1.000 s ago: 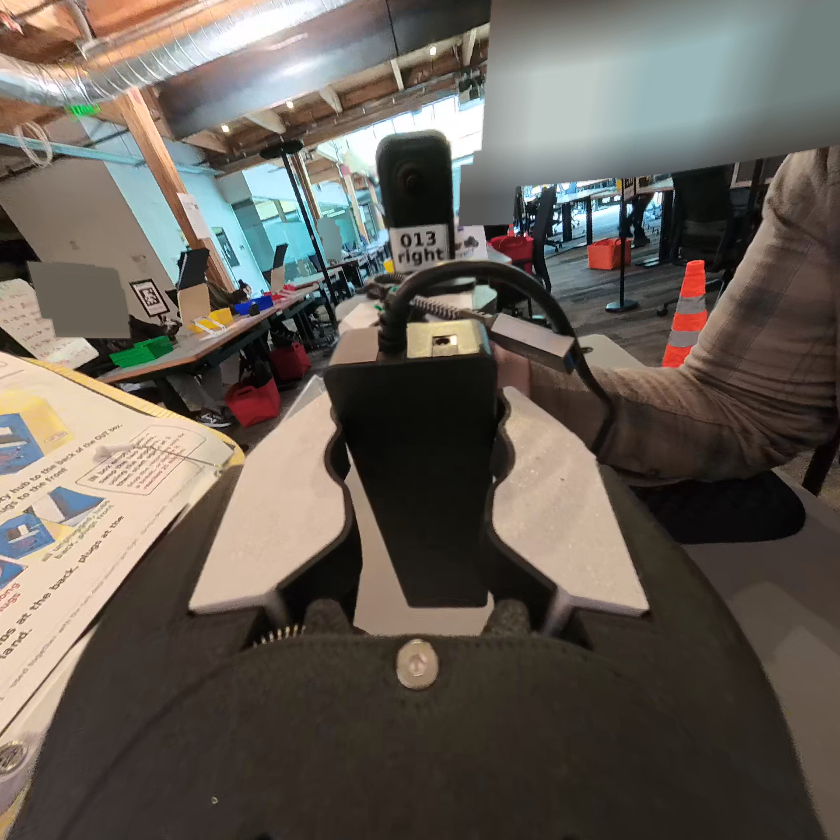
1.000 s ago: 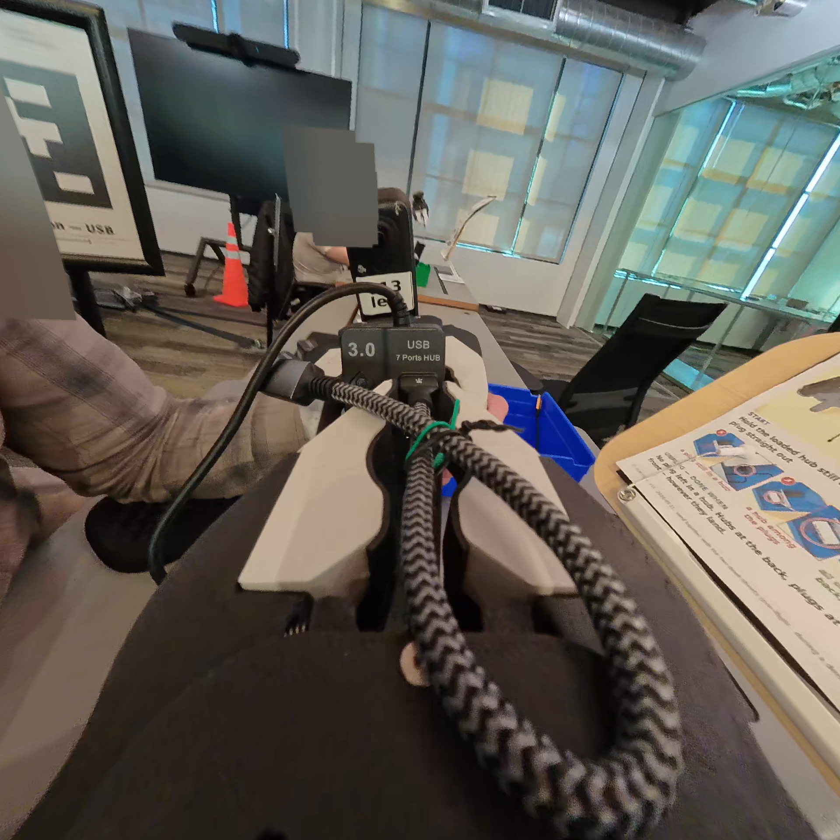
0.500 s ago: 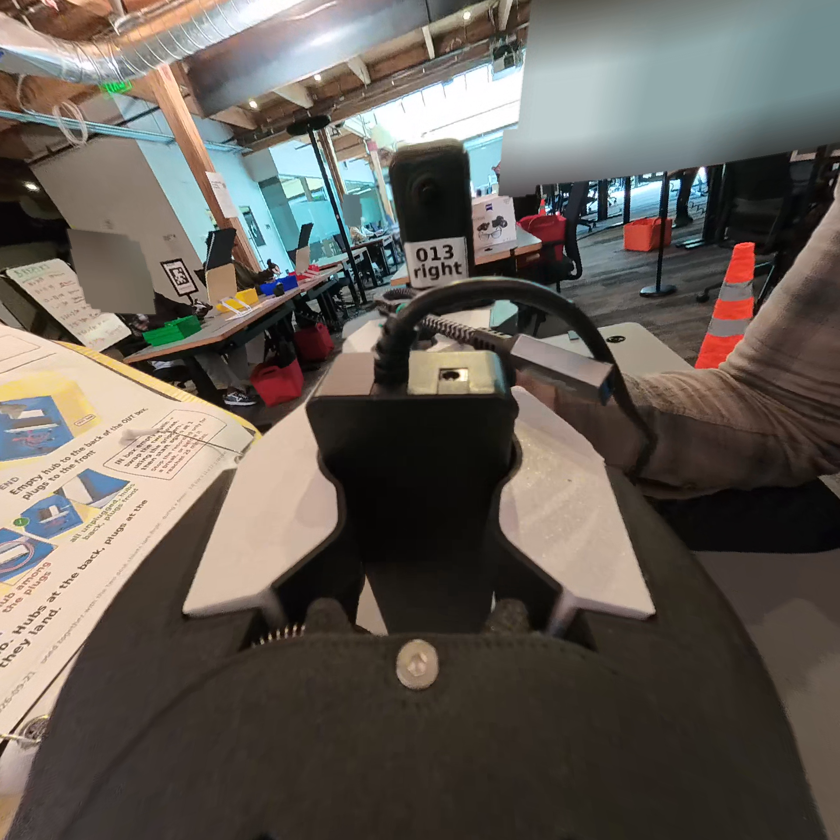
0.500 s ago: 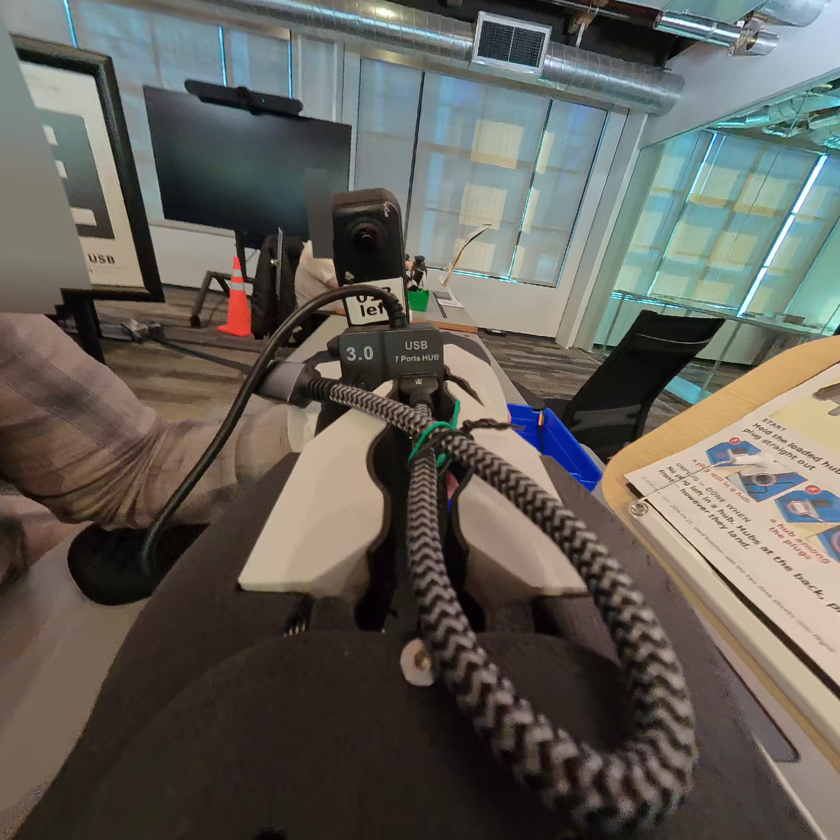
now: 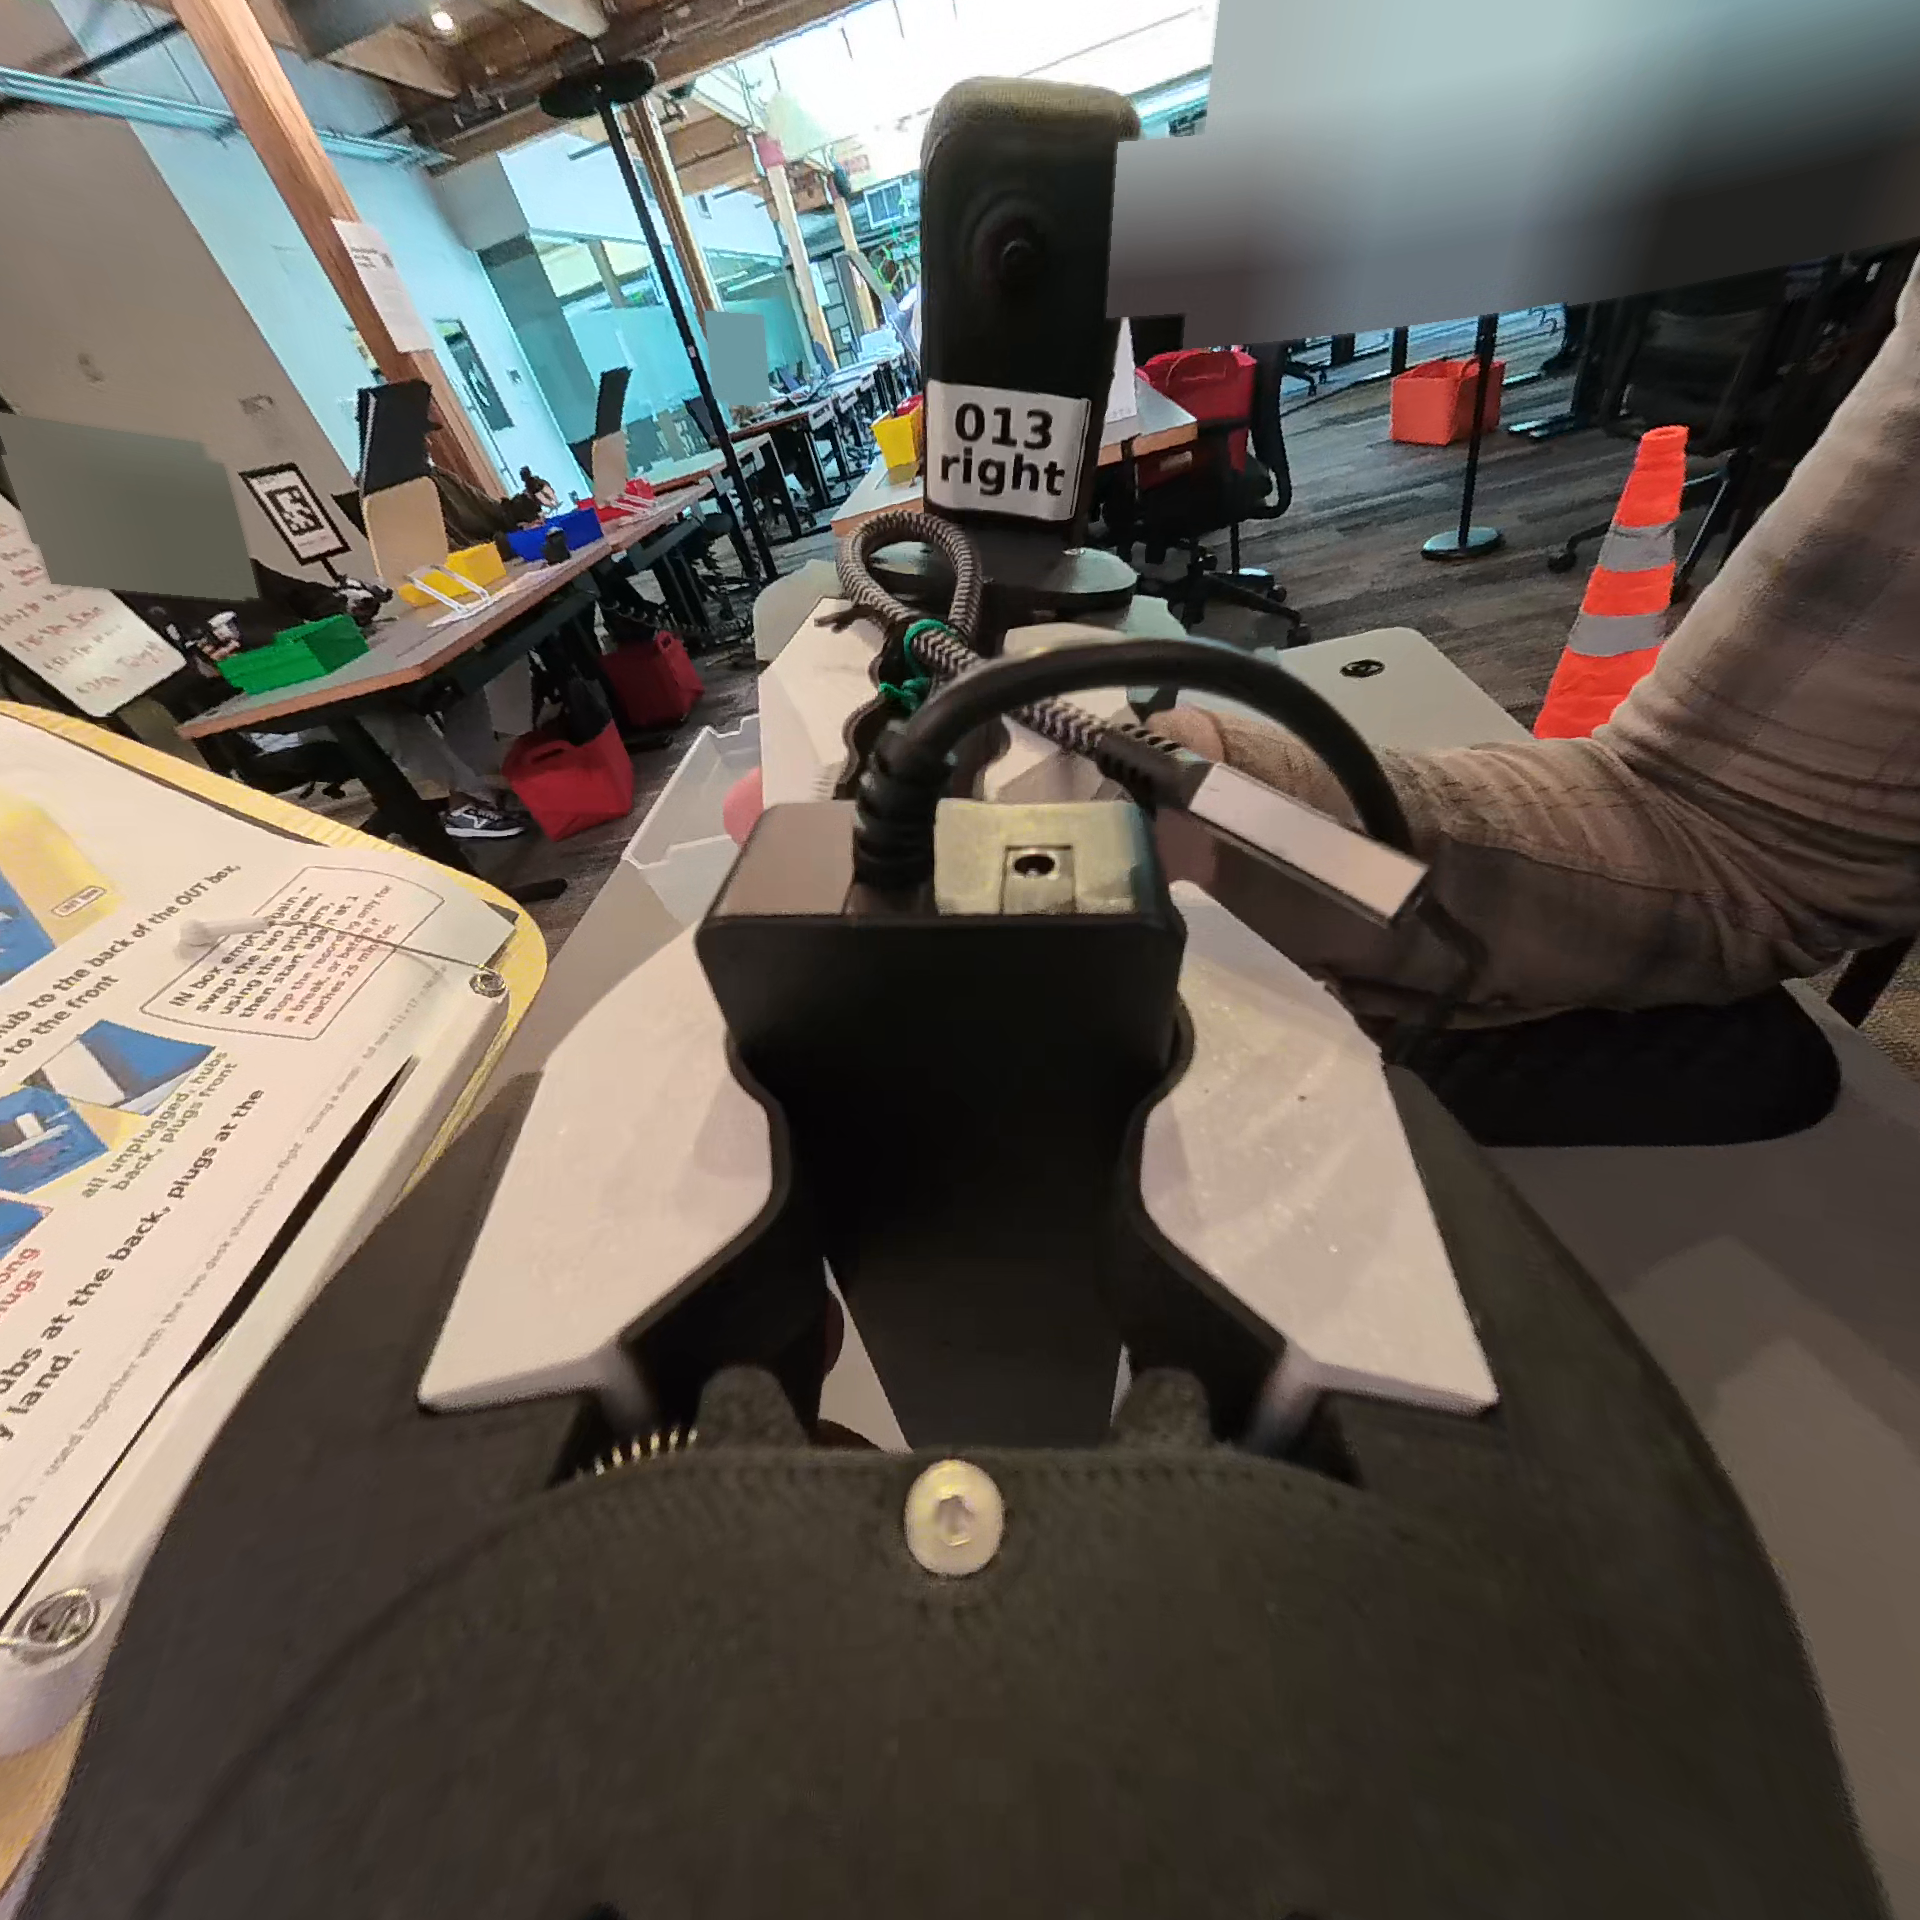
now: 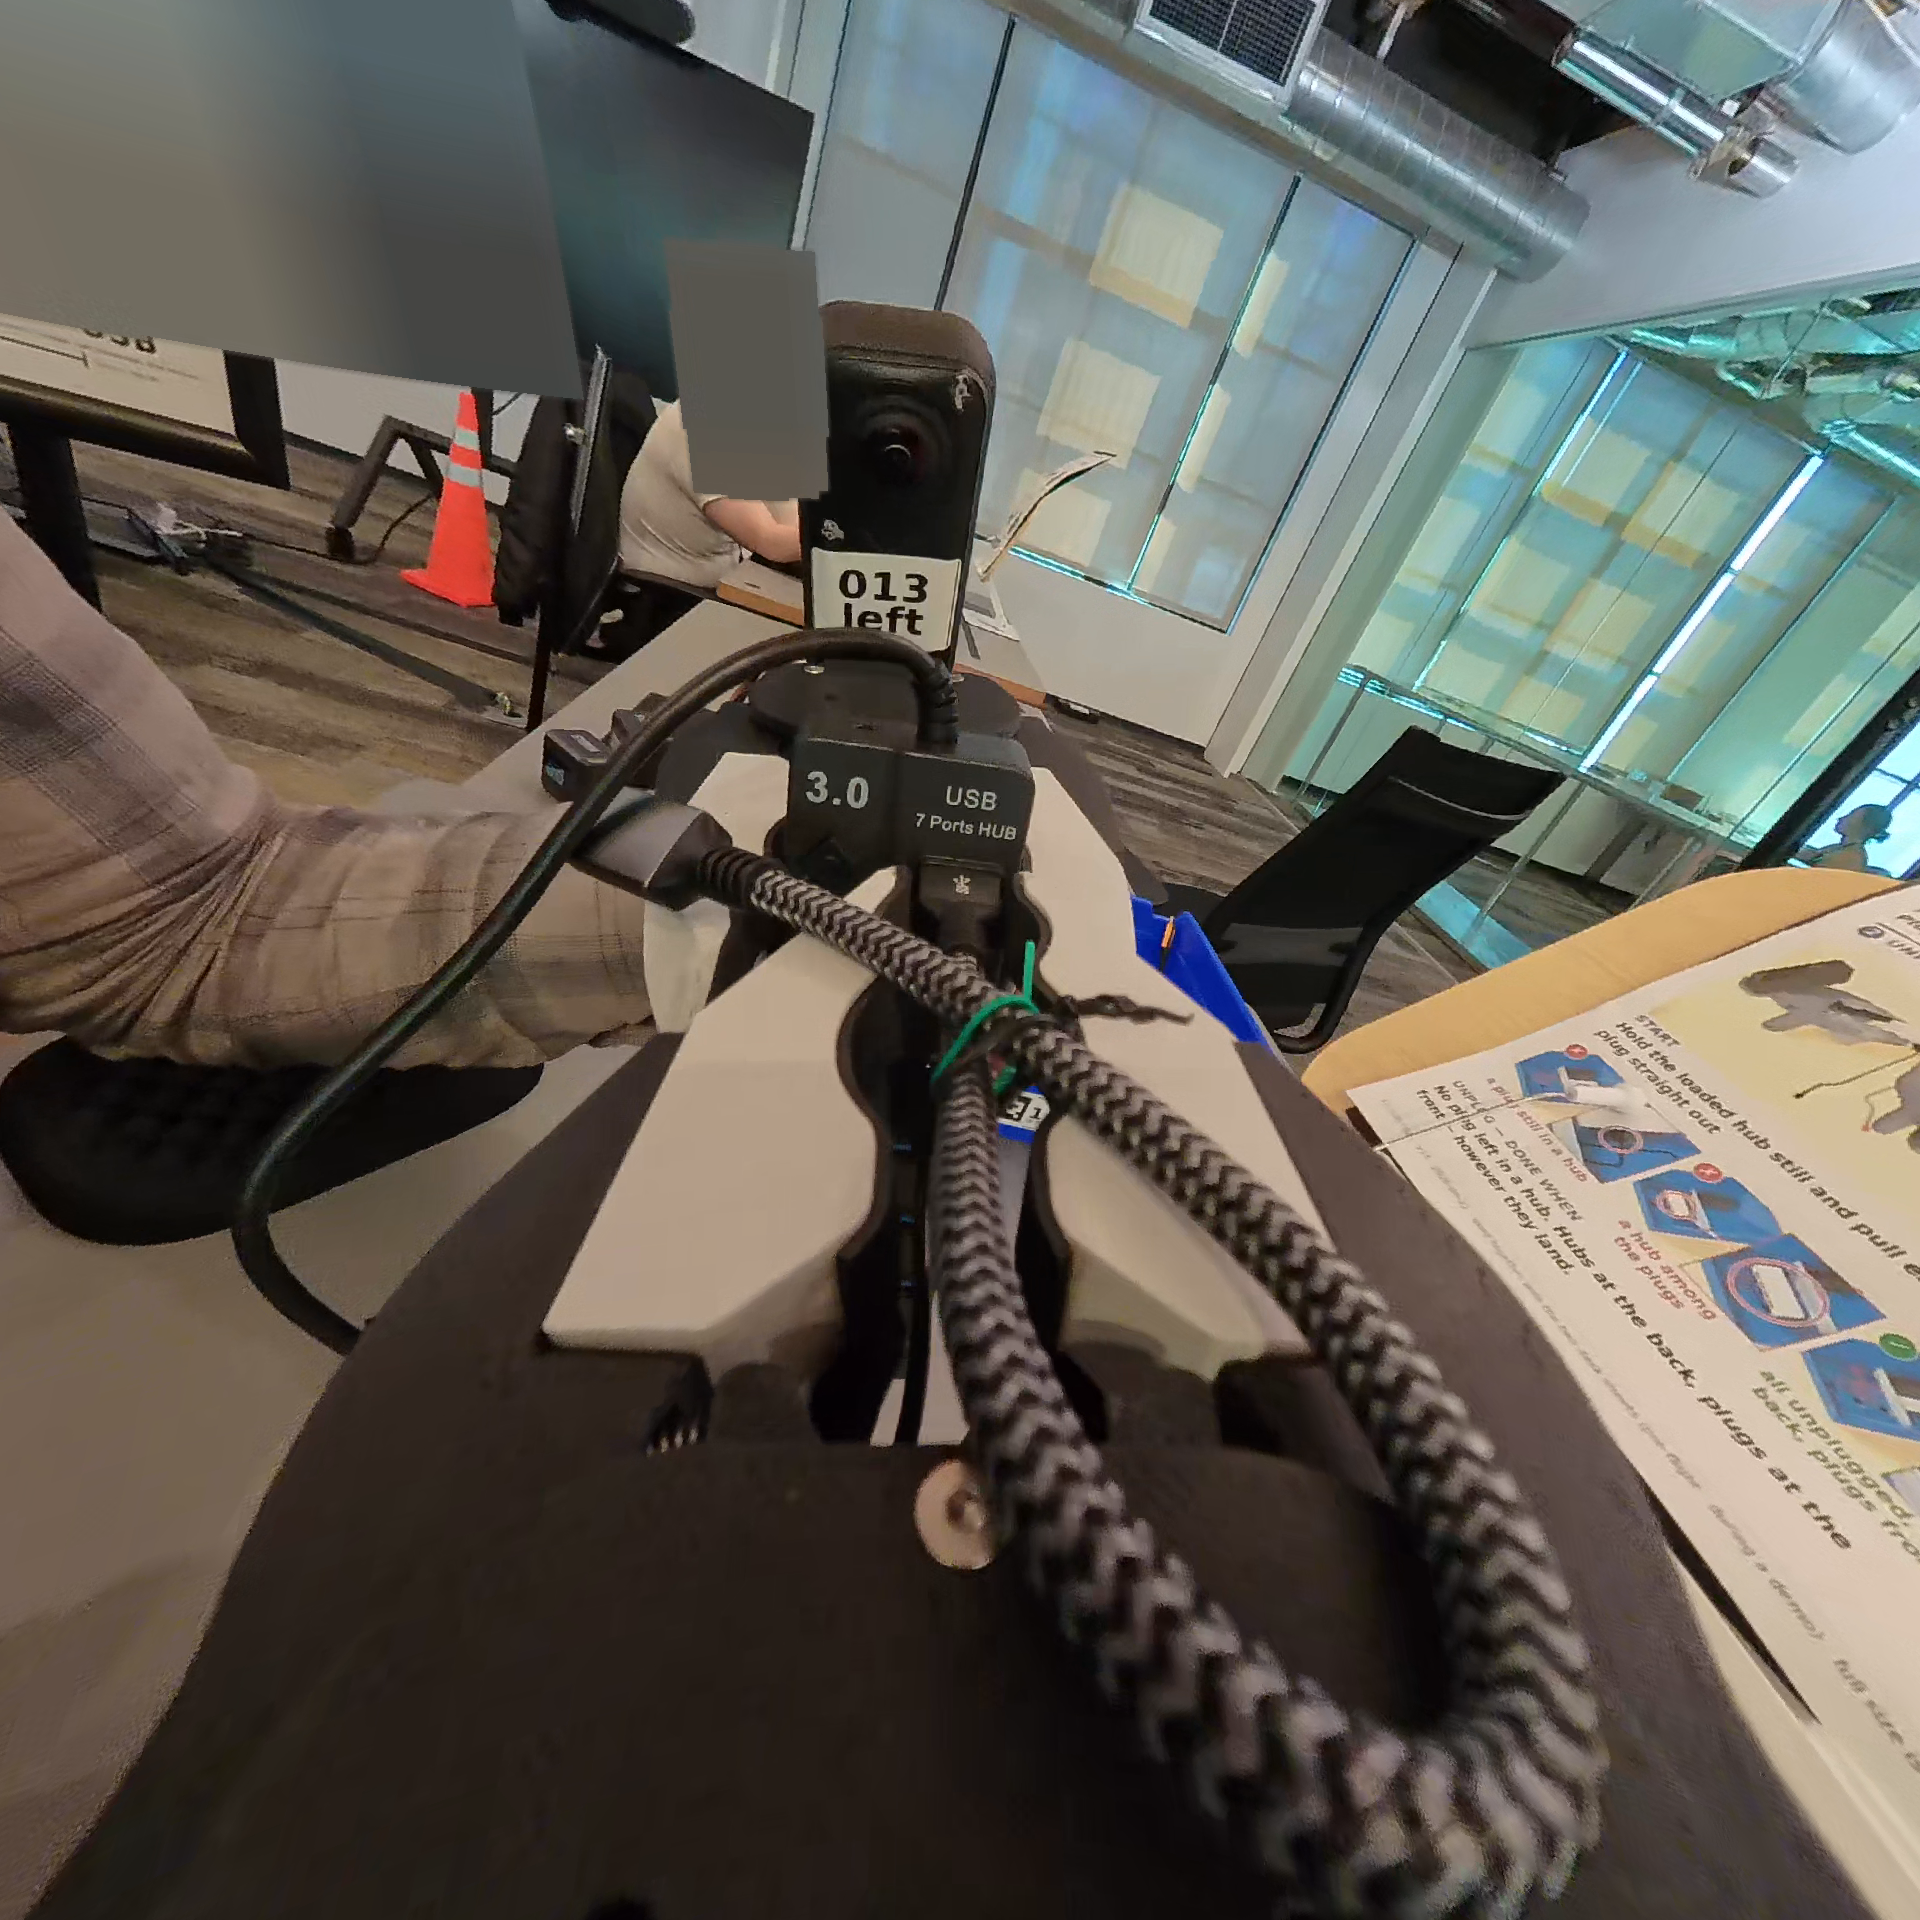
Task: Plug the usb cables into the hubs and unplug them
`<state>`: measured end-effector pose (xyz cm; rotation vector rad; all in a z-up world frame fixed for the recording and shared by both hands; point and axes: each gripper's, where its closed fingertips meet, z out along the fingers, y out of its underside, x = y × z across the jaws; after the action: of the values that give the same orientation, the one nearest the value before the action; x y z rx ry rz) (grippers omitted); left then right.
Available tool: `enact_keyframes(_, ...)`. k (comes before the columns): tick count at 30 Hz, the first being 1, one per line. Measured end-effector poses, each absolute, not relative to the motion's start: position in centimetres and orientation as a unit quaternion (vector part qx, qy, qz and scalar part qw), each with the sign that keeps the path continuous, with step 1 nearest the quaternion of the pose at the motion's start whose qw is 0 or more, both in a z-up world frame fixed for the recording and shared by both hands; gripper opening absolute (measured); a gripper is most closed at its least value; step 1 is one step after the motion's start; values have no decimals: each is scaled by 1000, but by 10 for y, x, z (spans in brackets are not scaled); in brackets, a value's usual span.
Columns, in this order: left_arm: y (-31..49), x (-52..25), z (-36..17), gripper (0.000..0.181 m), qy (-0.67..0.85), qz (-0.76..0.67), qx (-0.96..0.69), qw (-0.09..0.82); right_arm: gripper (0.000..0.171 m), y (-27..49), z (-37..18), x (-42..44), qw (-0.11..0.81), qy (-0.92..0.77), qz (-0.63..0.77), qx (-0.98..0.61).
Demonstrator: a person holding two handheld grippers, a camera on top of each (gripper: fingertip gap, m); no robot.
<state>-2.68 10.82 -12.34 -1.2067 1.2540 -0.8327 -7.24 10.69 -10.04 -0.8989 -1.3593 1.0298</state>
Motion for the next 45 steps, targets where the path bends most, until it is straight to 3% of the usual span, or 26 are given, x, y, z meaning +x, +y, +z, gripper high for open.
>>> enact_keyframes(14, 123, -40, -125, 67, 522, -324, -516, 596, 14, 118, -102, -85, 545, -548, 459, -438)
enact_keyframes(25, 101, -33, -129, 67, 579, -293, -497, 577, 16, 97, -102, -74, 517, -575, 506, -383)
enact_keyframes(32, 116, -42, -121, 67, 544, -296, -497, 608, 14, 108, -97, -84, 563, -563, 443, -411)
enact_keyframes(40, 102, -30, -136, 66, 594, -274, -495, 572, 15, 95, -108, -69, 510, -591, 493, -385)
enact_keyframes(45, 114, -41, -125, 66, 562, -260, -500, 606, 13, 104, -99, -80, 561, -577, 438, -400)
